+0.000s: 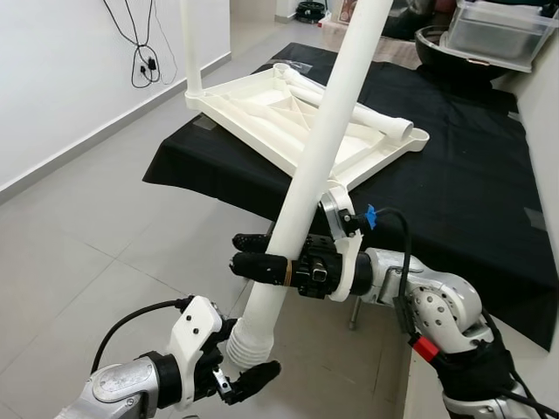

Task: Building children table

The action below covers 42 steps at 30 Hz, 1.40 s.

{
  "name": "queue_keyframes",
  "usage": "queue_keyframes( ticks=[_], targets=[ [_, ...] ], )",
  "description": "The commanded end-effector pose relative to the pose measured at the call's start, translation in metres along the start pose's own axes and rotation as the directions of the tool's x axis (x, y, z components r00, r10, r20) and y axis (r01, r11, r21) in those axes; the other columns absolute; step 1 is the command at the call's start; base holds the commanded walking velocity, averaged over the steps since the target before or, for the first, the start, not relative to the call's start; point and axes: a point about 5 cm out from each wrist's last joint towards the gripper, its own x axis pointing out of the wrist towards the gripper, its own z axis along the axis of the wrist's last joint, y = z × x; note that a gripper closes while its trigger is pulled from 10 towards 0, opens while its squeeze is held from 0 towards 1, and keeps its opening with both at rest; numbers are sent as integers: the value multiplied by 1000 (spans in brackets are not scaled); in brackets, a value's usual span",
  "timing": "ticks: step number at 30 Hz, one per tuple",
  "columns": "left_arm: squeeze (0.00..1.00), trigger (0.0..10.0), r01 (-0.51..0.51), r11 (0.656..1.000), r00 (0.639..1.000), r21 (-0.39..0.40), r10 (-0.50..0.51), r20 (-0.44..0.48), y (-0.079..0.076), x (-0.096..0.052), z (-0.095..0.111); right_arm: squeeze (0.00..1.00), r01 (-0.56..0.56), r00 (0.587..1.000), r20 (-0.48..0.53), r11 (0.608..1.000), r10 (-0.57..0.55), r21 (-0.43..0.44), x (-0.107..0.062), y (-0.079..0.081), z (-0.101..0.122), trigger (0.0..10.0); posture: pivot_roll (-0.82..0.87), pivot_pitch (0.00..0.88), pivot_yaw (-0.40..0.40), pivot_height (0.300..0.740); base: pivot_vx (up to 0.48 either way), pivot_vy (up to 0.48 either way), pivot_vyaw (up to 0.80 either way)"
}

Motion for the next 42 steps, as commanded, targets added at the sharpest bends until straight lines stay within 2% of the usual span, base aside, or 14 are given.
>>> queue_keyframes(
  ticks=[1, 4, 5, 7, 8, 9, 10, 11, 14, 16, 22, 25, 30, 42],
  targets=[
    [0, 10000, -12, 1000, 1000, -1, 12, -21, 1, -2, -5, 0, 70, 997, 34, 997, -69, -27, -6, -7, 5, 10000, 111, 81, -92, 740, 0, 0, 0],
    [0, 10000, -66, 998, 997, 14, 66, 27, 1, -3, 1, 0, 294, 952, 113, 951, -283, -97, -12, -28, 18, 10000, 113, 76, -92, 740, 0, 0, 0],
    [0, 10000, -154, 988, 984, 19, 152, 88, 6, -1, 8, 0, 463, 882, 172, 874, -438, -150, -18, -41, 26, 10000, 113, 72, -92, 740, 0, 0, 0],
    [0, 10000, -154, 988, 984, 19, 152, 88, 6, -1, 8, 0, 463, 882, 172, 874, -438, -150, -18, -41, 26, 10000, 113, 72, -92, 740, 0, 0, 0],
    [0, 10000, -216, 976, 969, 17, 212, 130, 10, 0, 14, 0, 565, 821, 216, 805, -528, -179, -23, -48, 32, 10000, 113, 72, -92, 740, 0, 0, 0],
    [0, 10000, -216, 976, 969, 17, 212, 130, 10, 0, 14, 0, 565, 821, 216, 805, -528, -179, -23, -48, 32, 10000, 113, 72, -92, 740, 0, 0, 0],
    [0, 10000, -291, 956, 944, 19, 284, 165, 14, 1, 19, 0, 662, 744, 275, 728, -609, -178, -29, -53, 38, 10000, 113, 72, -92, 740, 0, 0, 0],
    [0, 10000, -291, 956, 944, 19, 284, 165, 14, 1, 19, 0, 662, 744, 275, 728, -609, -178, -29, -53, 38, 10000, 113, 72, -92, 740, 0, 0, 0],
    [0, 10000, -481, 877, 845, 8, 461, 270, 25, 6, 37, 0, 864, 499, 423, 474, -756, -173, -50, -54, 49, 10000, 101, 67, -96, 740, 0, 0, -175],
    [0, 10000, -521, 853, 818, 10, 496, 293, 27, 7, 42, 0, 885, 462, 442, 431, -769, -175, -53, -52, 49, 10000, 101, 67, -96, 740, 0, 0, -641],
    [0, 10000, -595, 803, 745, -31, 566, 354, 31, 8, 58, 0, 910, 412, 478, 372, -776, -181, -48, -48, 46, 10000, 101, 68, -97, 740, 0, 0, -779],
    [0, 10000, -595, 803, 745, -31, 566, 354, 31, 8, 58, 0, 910, 412, 478, 372, -776, -181, -48, -48, 46, 10000, 101, 68, -97, 740, 0, 0, -781],
    [0, 10000, -688, 725, 650, -35, 637, 414, 39, 4, 76, 0, 926, 376, 518, 338, -768, -171, -39, -49, 51, 10000, 103, 70, -105, 740, 0, 0, 0],
    [0, 10000, -705, 708, 628, -37, 648, 430, 40, 4, 80, 0, 932, 360, 526, 326, -770, -160, -35, -48, 48, 10000, 103, 72, -110, 740, 185, 0, 0]
  ],
)
